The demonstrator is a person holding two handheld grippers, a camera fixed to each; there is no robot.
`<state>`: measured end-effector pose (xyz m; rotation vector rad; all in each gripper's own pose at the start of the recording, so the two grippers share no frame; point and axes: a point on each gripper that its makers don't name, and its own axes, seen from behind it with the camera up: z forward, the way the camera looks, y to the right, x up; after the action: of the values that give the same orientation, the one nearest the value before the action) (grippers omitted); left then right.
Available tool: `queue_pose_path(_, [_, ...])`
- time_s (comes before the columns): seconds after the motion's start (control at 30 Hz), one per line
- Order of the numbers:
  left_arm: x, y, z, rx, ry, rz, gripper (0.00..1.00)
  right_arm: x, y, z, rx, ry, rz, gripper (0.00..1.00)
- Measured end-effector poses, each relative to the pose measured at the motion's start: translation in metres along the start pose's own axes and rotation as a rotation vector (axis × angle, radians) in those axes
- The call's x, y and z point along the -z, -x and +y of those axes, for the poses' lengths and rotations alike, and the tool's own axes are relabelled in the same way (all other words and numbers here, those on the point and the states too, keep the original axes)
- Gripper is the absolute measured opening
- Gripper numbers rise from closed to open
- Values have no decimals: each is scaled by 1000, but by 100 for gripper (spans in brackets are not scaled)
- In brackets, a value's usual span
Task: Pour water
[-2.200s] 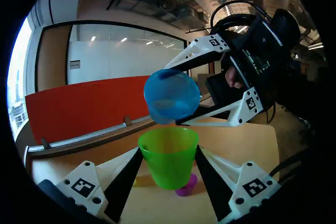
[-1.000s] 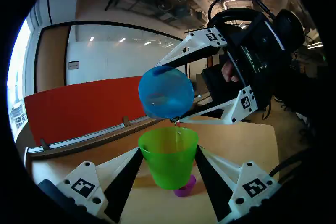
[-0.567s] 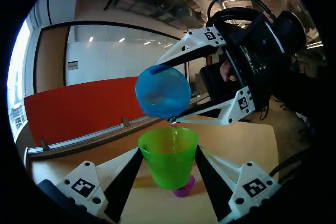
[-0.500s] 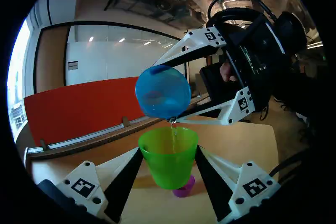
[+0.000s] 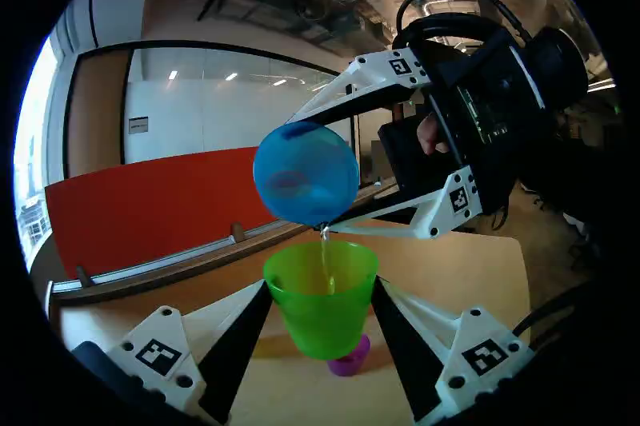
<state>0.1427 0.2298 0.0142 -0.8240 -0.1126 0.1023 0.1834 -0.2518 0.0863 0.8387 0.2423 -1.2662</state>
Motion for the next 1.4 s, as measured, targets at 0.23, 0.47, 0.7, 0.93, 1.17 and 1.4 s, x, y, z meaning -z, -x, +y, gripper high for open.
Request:
queue_pose_path(0.23, [-1, -1, 3, -4, 3, -1, 85, 1, 1, 3, 21, 8, -4, 91])
queue_pose_path(0.47, [-2, 1, 3, -2, 3, -2, 85, 1, 2, 4, 39, 15, -8, 91])
queue_pose_path(0.7, [-2, 1, 3, -4, 5, -2, 85, 1, 3, 4, 52, 19, -8, 91])
queue_pose_path(0.93, [-2, -1, 4, -5, 4, 0, 85, 1, 2, 5, 79, 28, -10, 91])
queue_pose_path(1.17, [-2, -2, 6, -6, 8, 2, 85, 0, 1, 4, 95, 31, -11, 91])
queue_pose_path(1.4, [-2, -1, 5, -8, 6, 0, 85, -1, 1, 4, 123, 38, -14, 91])
